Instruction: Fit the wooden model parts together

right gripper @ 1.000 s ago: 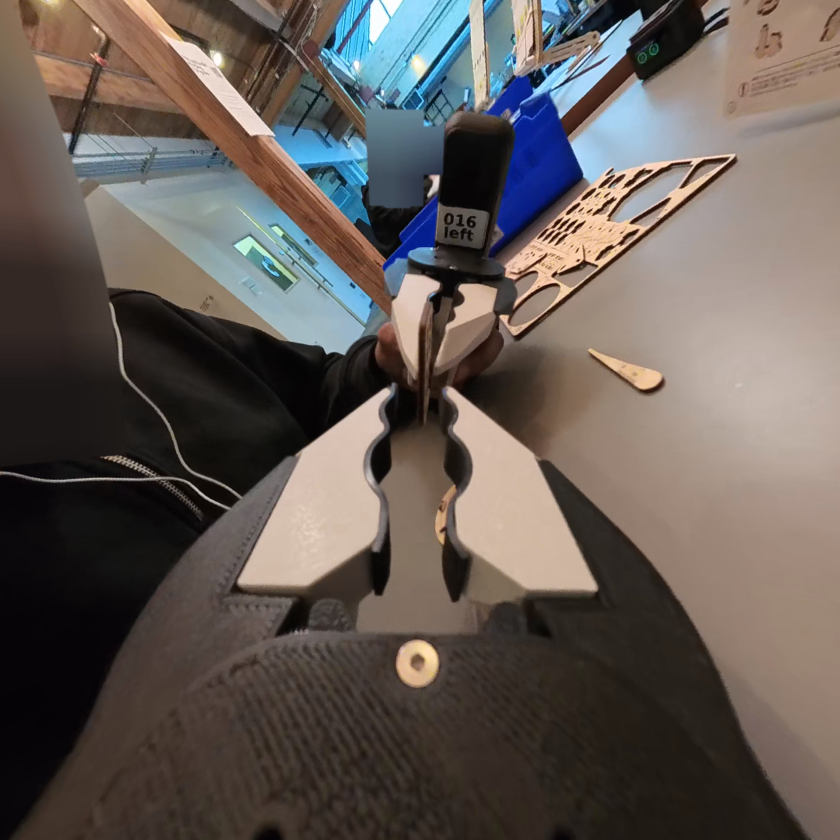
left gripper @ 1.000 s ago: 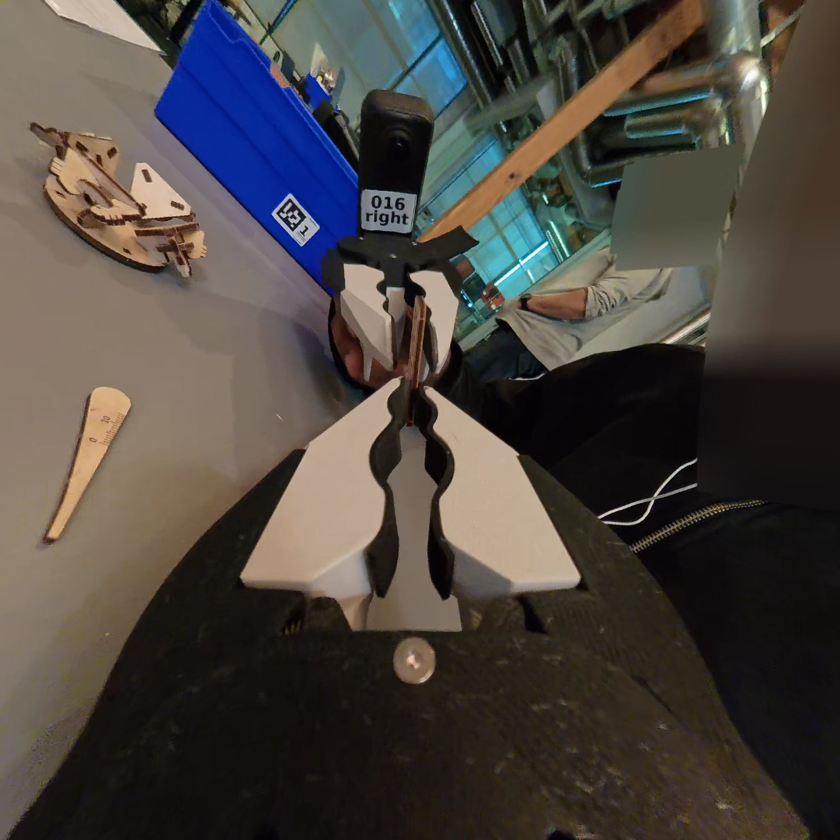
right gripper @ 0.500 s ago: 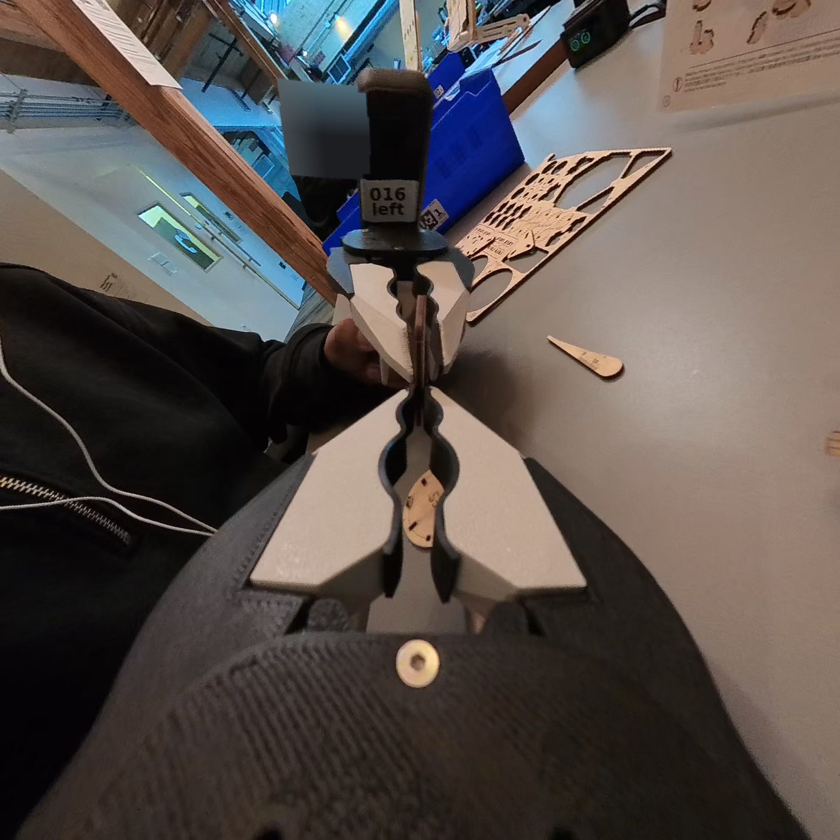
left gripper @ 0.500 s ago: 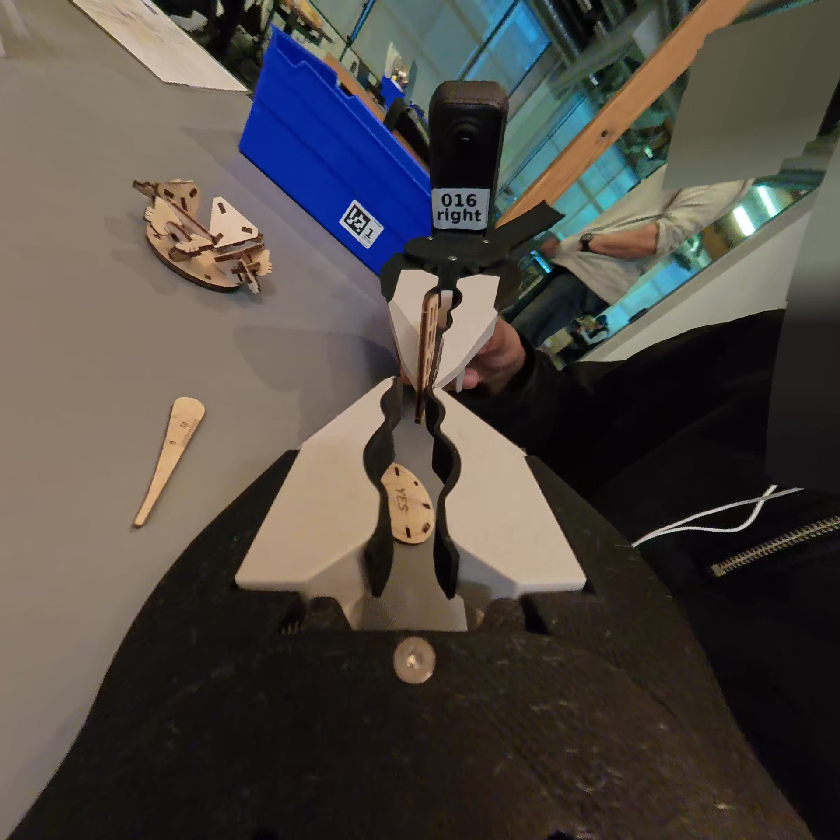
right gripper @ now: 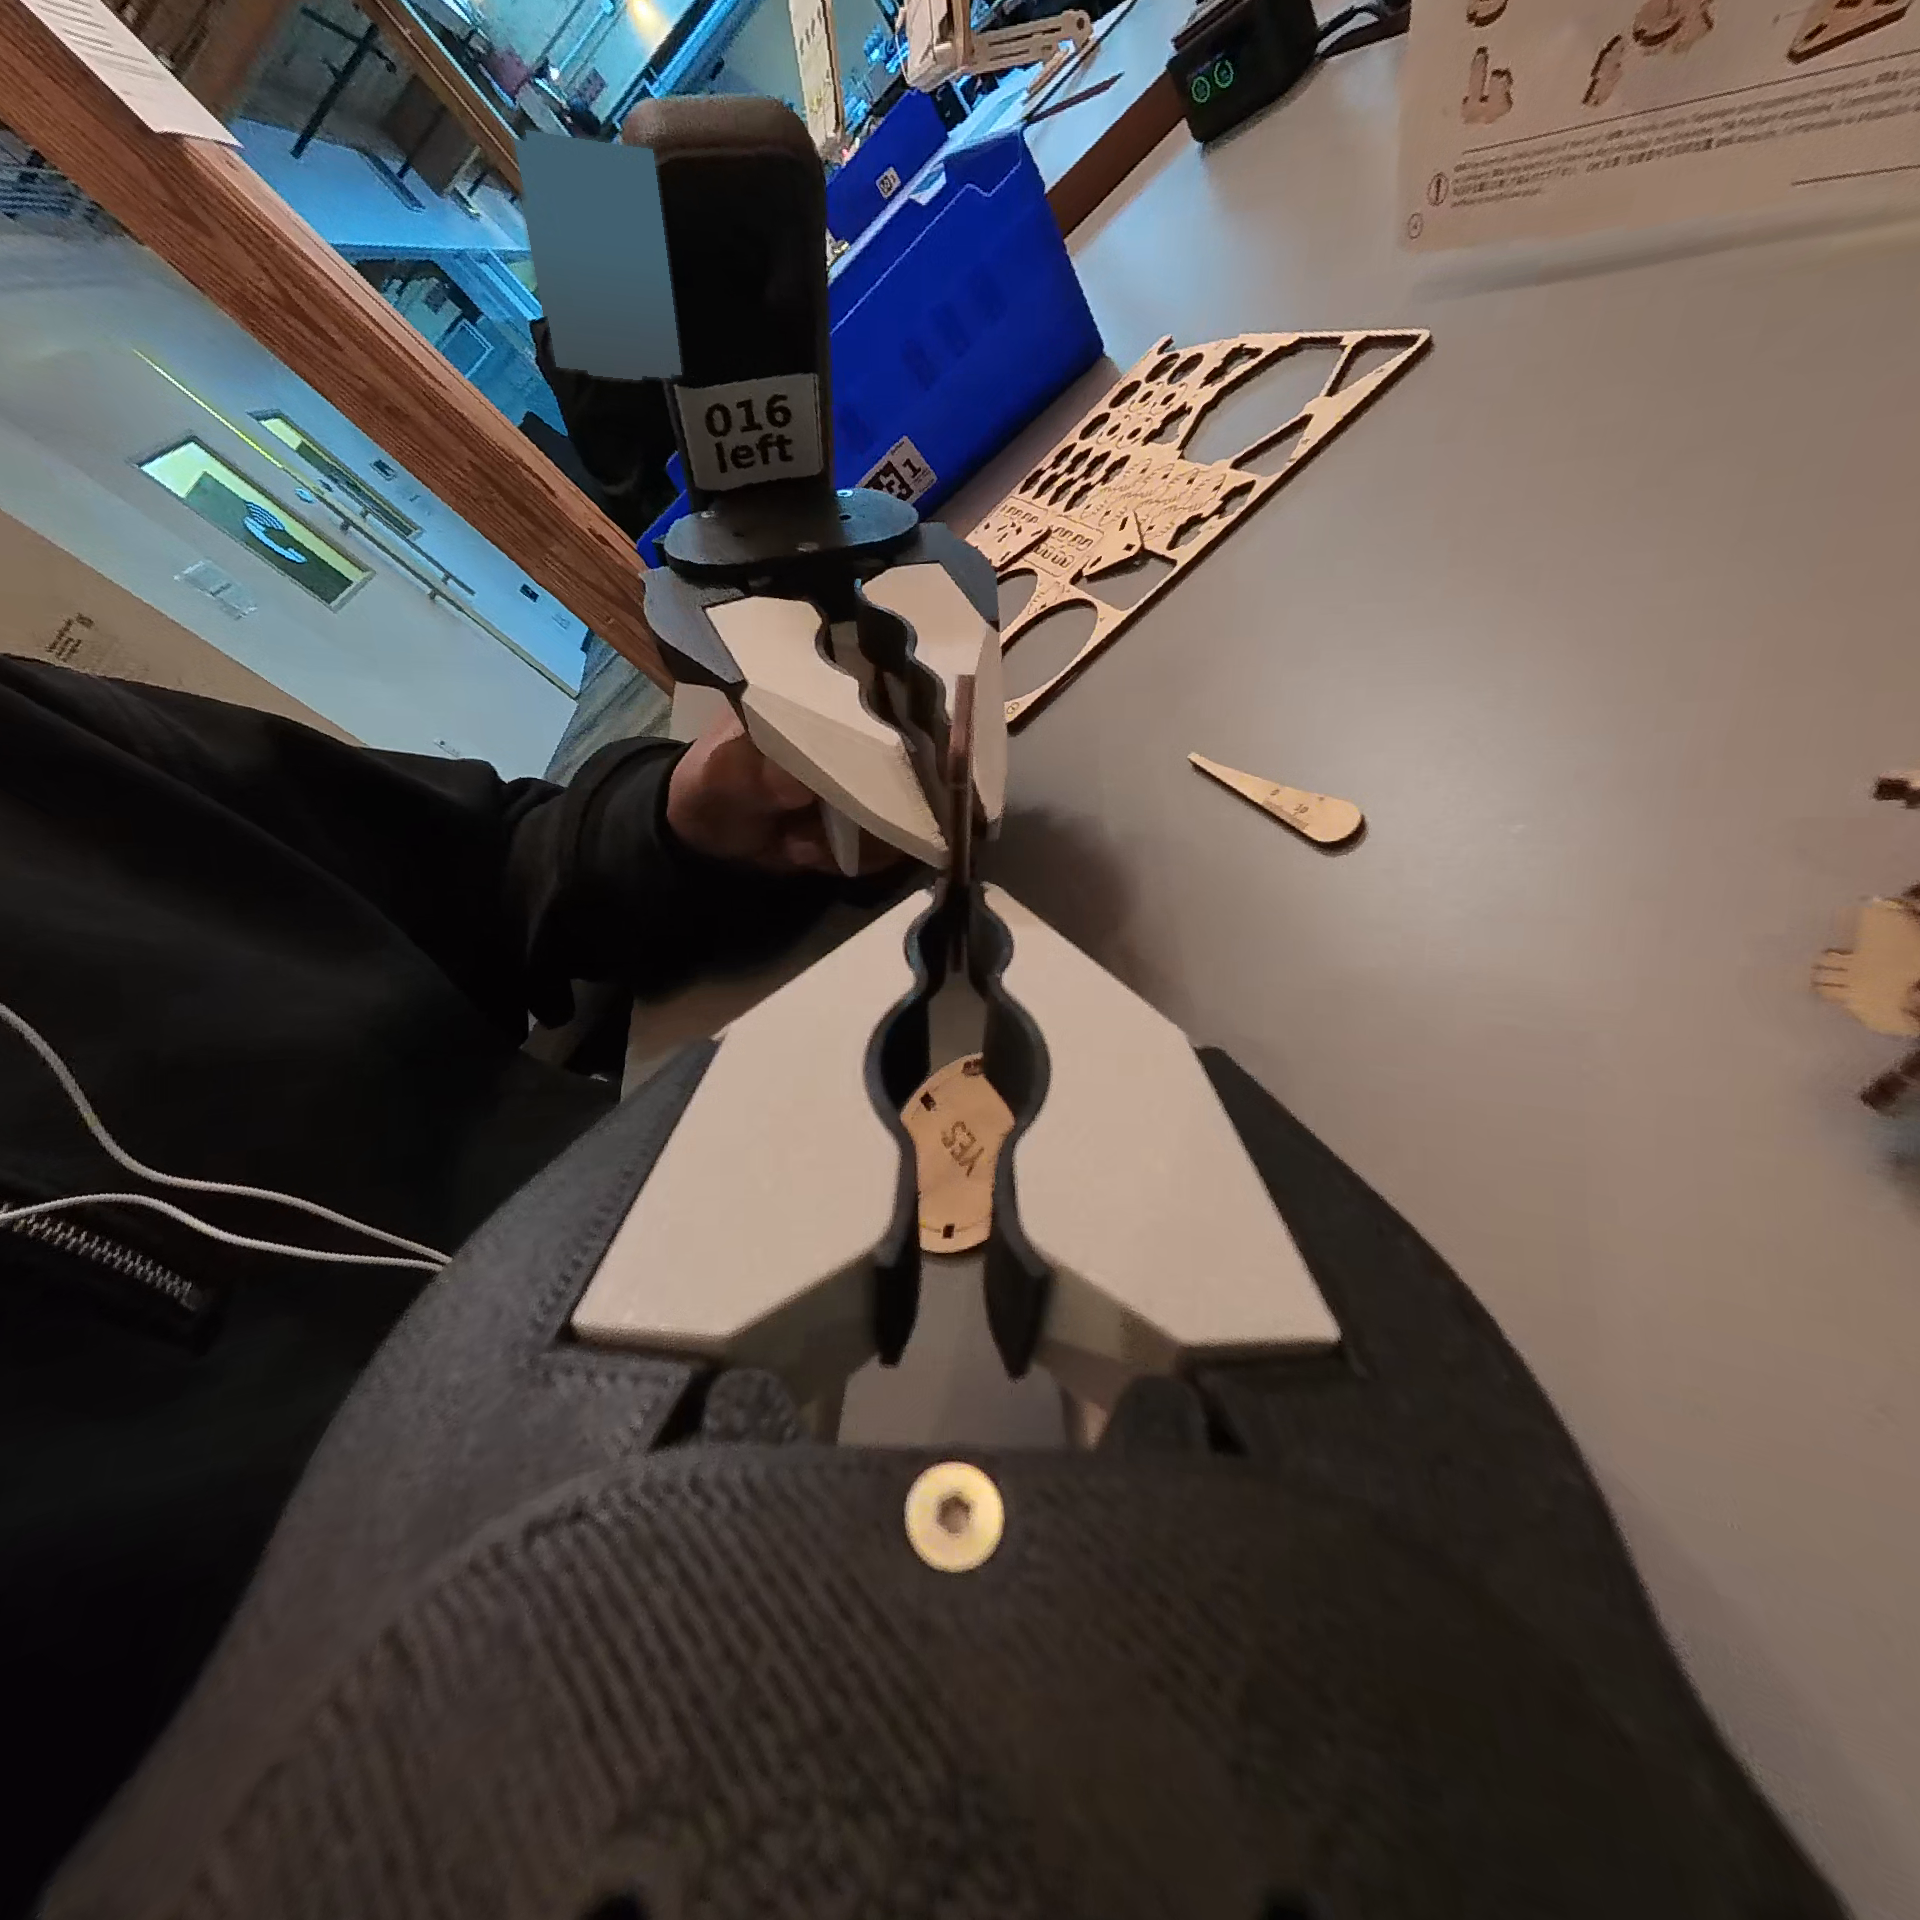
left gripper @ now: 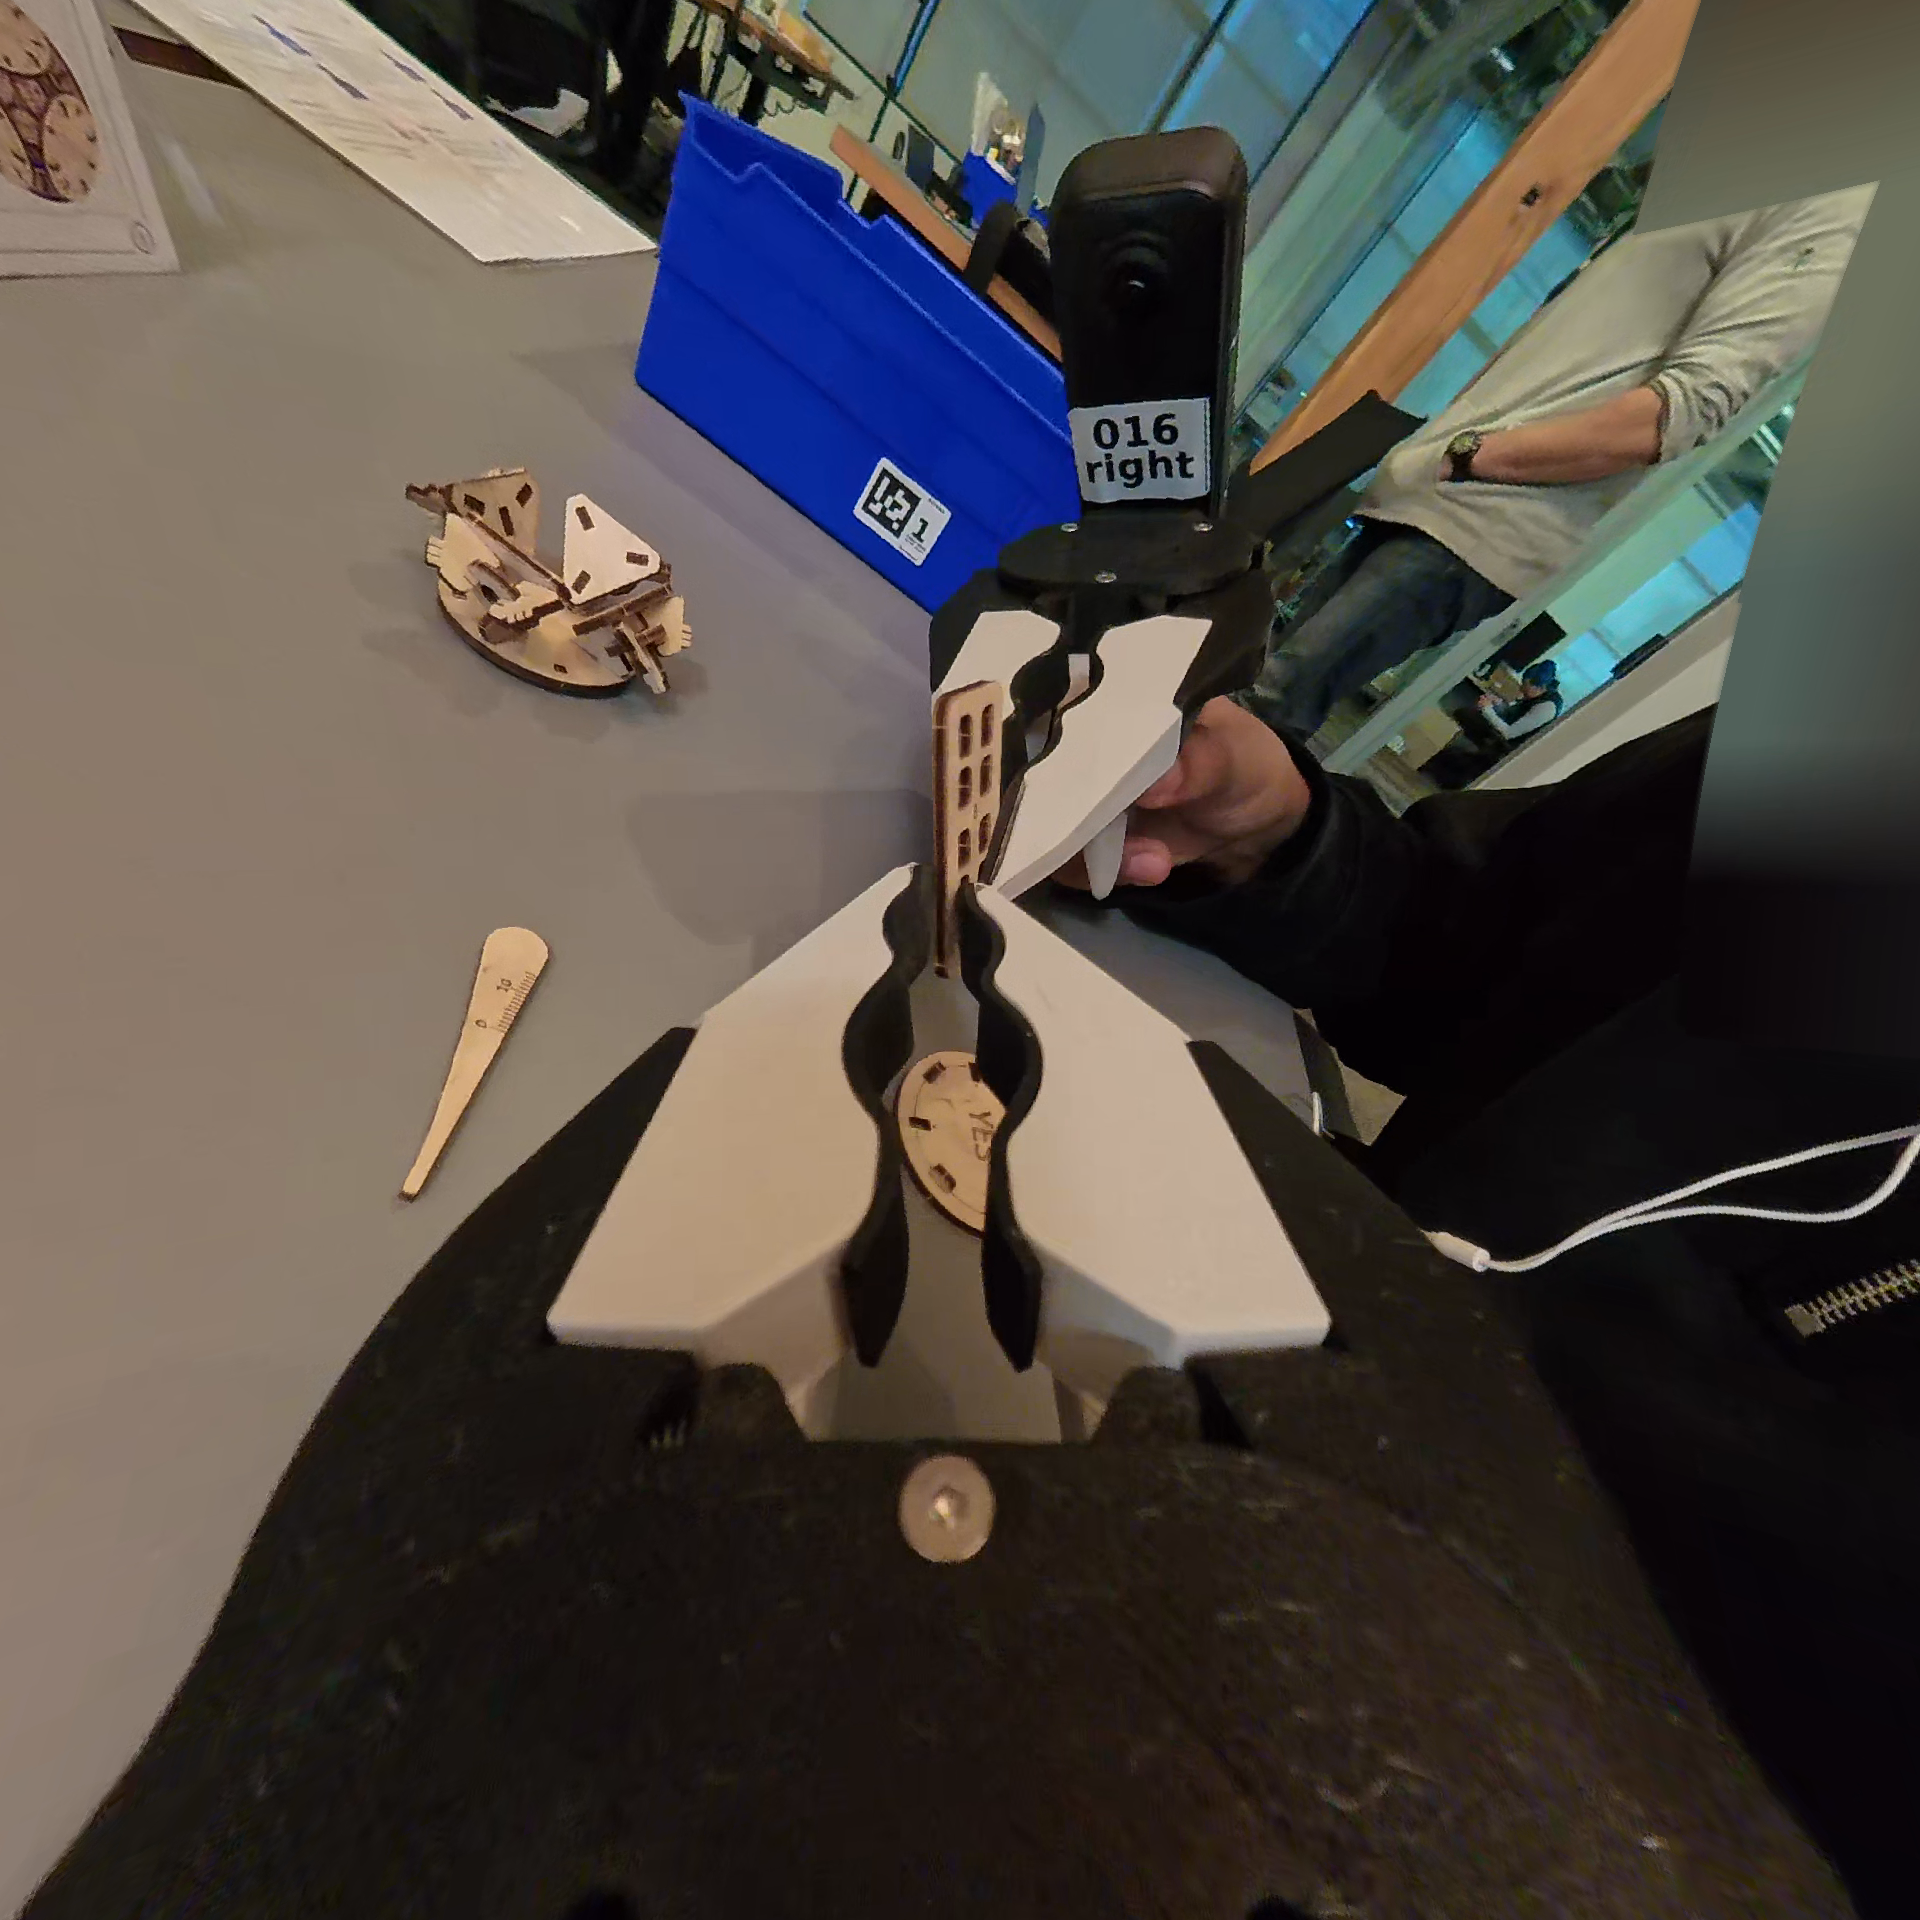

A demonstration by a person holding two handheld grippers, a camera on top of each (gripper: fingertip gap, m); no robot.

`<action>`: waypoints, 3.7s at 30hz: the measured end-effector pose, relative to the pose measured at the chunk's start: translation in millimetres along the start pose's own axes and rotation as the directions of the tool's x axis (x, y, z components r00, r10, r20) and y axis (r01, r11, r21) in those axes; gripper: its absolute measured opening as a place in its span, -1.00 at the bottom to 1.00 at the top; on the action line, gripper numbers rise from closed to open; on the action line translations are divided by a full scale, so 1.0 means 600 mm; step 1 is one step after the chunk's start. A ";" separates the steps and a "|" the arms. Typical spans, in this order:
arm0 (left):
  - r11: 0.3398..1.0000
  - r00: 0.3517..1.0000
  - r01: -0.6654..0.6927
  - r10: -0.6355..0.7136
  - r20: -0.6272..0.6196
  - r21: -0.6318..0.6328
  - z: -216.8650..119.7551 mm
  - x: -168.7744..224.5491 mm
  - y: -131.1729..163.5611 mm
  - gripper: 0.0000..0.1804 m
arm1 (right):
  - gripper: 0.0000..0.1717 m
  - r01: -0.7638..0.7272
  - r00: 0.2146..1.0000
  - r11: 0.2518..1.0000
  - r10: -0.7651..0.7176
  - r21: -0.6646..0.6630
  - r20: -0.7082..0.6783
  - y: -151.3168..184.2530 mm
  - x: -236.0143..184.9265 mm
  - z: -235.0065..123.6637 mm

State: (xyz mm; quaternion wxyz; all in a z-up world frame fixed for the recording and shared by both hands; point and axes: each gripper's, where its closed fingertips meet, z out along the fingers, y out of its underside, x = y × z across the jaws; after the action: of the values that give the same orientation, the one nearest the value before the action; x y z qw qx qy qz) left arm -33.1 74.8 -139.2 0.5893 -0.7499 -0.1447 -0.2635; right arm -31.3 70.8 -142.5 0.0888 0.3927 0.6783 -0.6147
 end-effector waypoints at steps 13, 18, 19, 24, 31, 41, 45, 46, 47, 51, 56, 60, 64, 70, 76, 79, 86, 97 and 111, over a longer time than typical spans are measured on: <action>0.998 0.995 -0.029 0.035 0.094 -0.062 0.000 -0.012 0.011 -1.00 | -0.99 0.013 0.998 1.000 -0.014 -0.029 -0.069 0.011 0.004 0.008; 0.995 0.987 -0.025 0.040 0.154 -0.095 0.004 -0.022 0.018 -0.99 | -0.98 0.034 0.993 0.998 -0.040 -0.054 -0.109 0.018 0.010 0.012; 0.995 0.988 -0.029 0.043 0.149 -0.092 0.004 -0.022 0.017 -1.00 | -0.98 0.037 0.993 0.998 -0.042 -0.052 -0.108 0.018 0.010 0.012; 0.997 0.994 -0.056 0.060 0.088 -0.045 0.003 -0.011 0.004 -1.00 | -1.00 0.012 0.999 1.000 -0.012 -0.012 -0.045 0.005 0.005 0.003; 0.996 0.991 -0.086 0.087 0.106 -0.014 -0.008 -0.016 -0.005 -0.92 | -1.00 -0.010 1.000 1.000 0.010 0.019 0.003 -0.004 0.006 -0.008; 0.981 0.984 0.120 -0.098 -0.147 0.151 -0.024 0.020 -0.040 -0.82 | -1.00 0.679 0.511 0.671 -0.723 -0.297 -0.466 -0.027 0.051 -0.025; 0.946 0.940 0.276 -0.228 -0.255 0.171 -0.026 0.024 -0.047 -0.68 | -1.00 0.789 0.113 0.363 -0.878 -0.495 -0.464 -0.031 0.049 -0.020; 0.932 0.928 0.323 -0.278 -0.249 0.164 -0.023 0.016 -0.043 -0.66 | -0.99 0.792 0.045 0.310 -0.889 -0.525 -0.457 -0.033 0.047 -0.020; 0.922 0.923 0.352 -0.313 -0.225 0.158 -0.020 0.006 -0.038 -0.66 | -0.99 0.794 -0.017 0.263 -0.892 -0.549 -0.451 -0.036 0.044 -0.019; 0.913 0.911 0.385 -0.352 -0.214 0.137 -0.014 -0.001 -0.030 -0.69 | -1.00 0.782 -0.174 0.126 -0.897 -0.611 -0.407 -0.038 0.037 -0.014; 0.907 0.893 0.411 -0.381 -0.241 0.087 -0.006 0.009 -0.020 -0.86 | -0.98 0.768 -0.264 0.039 -0.890 -0.640 -0.371 -0.033 0.032 -0.006; 0.888 0.889 0.436 -0.398 -0.229 0.149 -0.023 -0.011 -0.031 -1.00 | -0.64 0.885 0.002 0.194 -0.911 -0.423 -0.413 -0.023 0.010 0.005; 0.916 0.927 0.363 -0.337 -0.163 0.170 -0.032 -0.019 -0.036 -1.00 | -0.71 0.887 0.285 0.407 -0.854 -0.218 -0.435 -0.036 -0.007 -0.013; 0.975 0.978 0.206 -0.202 -0.060 0.082 -0.011 -0.005 -0.017 -1.00 | -0.75 0.866 0.383 0.481 -0.814 -0.139 -0.437 -0.037 -0.011 -0.011; 0.992 0.993 0.122 -0.122 -0.003 0.027 -0.006 -0.004 -0.007 -1.00 | -0.77 0.875 0.311 0.432 -0.848 -0.220 -0.429 -0.029 0.004 -0.012; 0.995 0.995 0.104 -0.104 0.003 0.010 -0.005 -0.002 -0.004 -1.00 | -0.82 0.875 0.314 0.432 -0.851 -0.219 -0.421 -0.030 0.006 -0.015; 0.997 0.996 0.083 -0.082 0.015 -0.012 -0.003 -0.002 0.000 -1.00 | -0.90 0.880 0.295 0.407 -0.871 -0.243 -0.392 -0.025 0.008 -0.019; 0.996 0.994 0.087 -0.085 0.070 -0.028 -0.011 -0.021 0.003 -1.00 | -0.98 0.863 0.318 0.436 -0.862 -0.256 -0.394 -0.026 0.015 -0.023; 0.976 0.949 0.030 0.039 0.313 -0.214 -0.037 -0.090 0.036 -0.80 | -0.99 0.685 0.597 0.709 -0.678 -0.167 -0.429 -0.031 0.048 -0.038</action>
State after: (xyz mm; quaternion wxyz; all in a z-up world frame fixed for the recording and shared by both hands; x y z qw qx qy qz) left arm -70.7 52.8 -183.2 0.4741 -0.8423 -0.2058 -0.1531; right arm -54.3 104.9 -140.4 -0.3186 0.2387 0.7721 -0.4954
